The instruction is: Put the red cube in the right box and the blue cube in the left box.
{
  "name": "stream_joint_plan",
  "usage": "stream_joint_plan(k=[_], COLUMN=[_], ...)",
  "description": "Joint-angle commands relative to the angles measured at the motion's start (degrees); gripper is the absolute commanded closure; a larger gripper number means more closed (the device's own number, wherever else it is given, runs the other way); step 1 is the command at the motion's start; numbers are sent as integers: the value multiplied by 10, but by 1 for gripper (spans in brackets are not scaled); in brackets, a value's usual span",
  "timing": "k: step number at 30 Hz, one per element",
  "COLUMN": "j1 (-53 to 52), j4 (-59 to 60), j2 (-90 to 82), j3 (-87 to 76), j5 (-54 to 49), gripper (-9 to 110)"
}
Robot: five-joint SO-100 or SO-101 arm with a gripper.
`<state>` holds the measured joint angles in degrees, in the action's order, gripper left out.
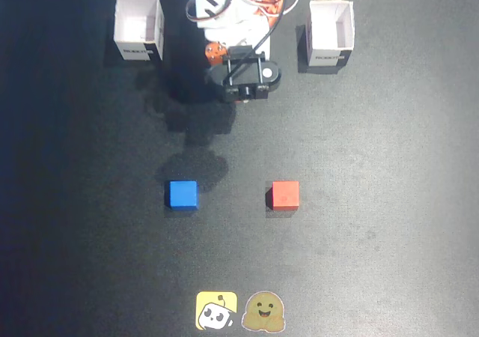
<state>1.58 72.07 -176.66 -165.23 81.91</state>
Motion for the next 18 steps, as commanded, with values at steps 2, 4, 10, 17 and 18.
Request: stream_joint_plan(k=[2,4,10,17,18], j1=[-2,-2,0,1,-1], j4=[2,2,2,2,2], j2=[-5,-5,-5,-5,-5], j3=[6,6,6,6,6], j5=[-4,-4,-4,-4,-4], gripper=[101,101,101,101,101])
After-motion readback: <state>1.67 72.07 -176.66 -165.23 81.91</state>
